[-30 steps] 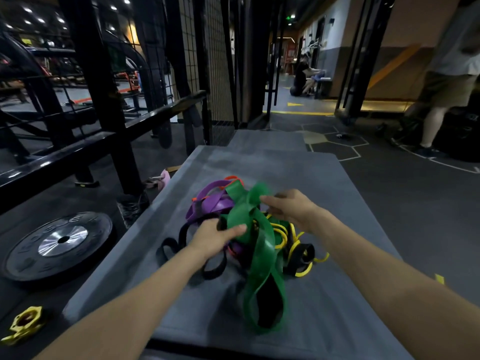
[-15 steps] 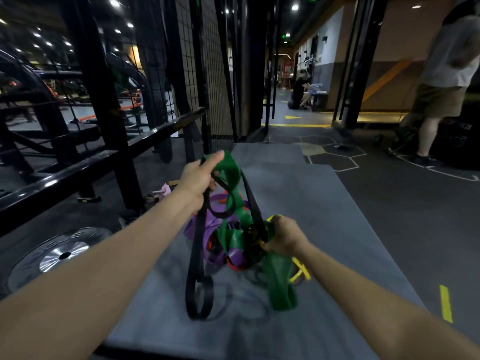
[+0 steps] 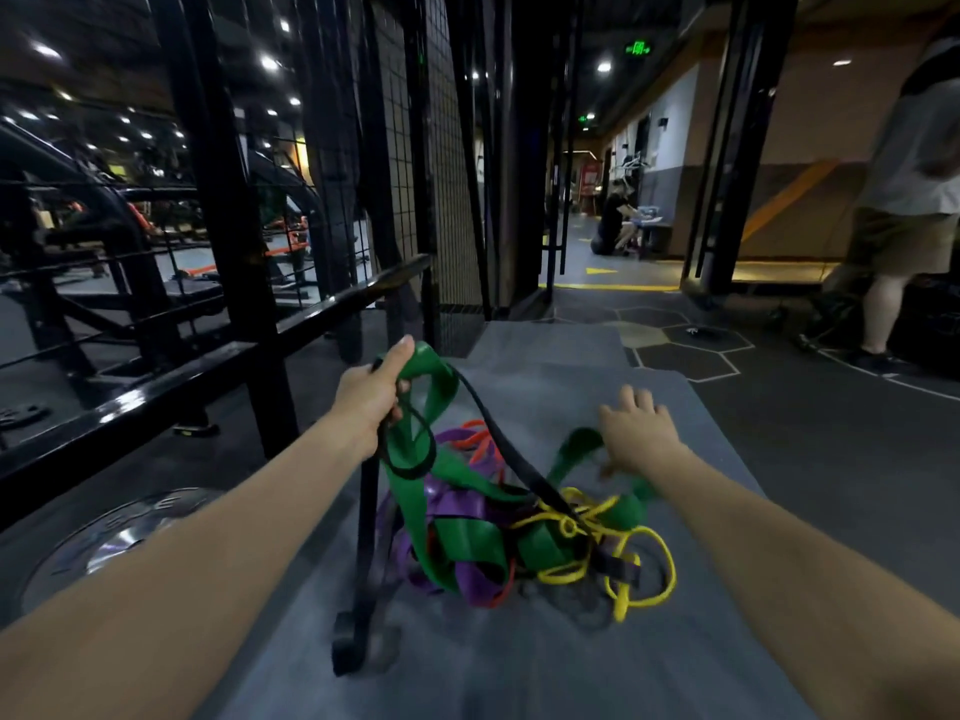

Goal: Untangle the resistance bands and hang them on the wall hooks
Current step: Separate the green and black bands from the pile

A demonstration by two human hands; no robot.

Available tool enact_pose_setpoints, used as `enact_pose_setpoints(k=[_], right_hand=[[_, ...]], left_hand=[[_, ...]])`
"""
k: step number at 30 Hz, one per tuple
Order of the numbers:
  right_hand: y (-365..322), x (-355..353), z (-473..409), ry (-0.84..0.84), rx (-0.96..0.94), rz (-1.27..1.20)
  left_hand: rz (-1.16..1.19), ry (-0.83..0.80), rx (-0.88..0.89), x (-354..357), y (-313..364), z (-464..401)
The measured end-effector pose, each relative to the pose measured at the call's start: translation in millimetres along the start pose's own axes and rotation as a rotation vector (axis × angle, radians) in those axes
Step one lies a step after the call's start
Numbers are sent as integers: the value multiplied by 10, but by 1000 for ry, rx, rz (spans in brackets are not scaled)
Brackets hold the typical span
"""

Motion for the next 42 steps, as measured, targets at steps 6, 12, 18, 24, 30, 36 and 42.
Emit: enact_pose_setpoints(k=[6,12,18,24,30,36,42], right_hand=[[-518,530,189,-170,-218,-355],[-547,738,285,-218,-184,-561],[12,-254,222,75,-59,-792],[164,-1008,367,288,-107,-775],[213,-1361,518,354,-120,-871],[282,-1786,583,483,-153,-1086],[113,-1950,555,426,-186,-1112]], left_hand=[[13,-10,-38,105,-115,-98],[-137,-43,1,-18,-114,-116],[-487,5,87,-280,47,-91],[-599,61,114,-314,335,-3],[-224,-84,75,-270,597,211],[133,-118,92,-230,986,375],[75,-230,214,3,1195,484]])
Point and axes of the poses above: each hand's wrist, its own z-axis away from the middle knuckle, its own x-axis out of the palm, y = z × x, the point moved 6 cm from there along -z, towards the middle knuckle, and after that the axes turned 6 degrees about -z, right-handed, at the moved point
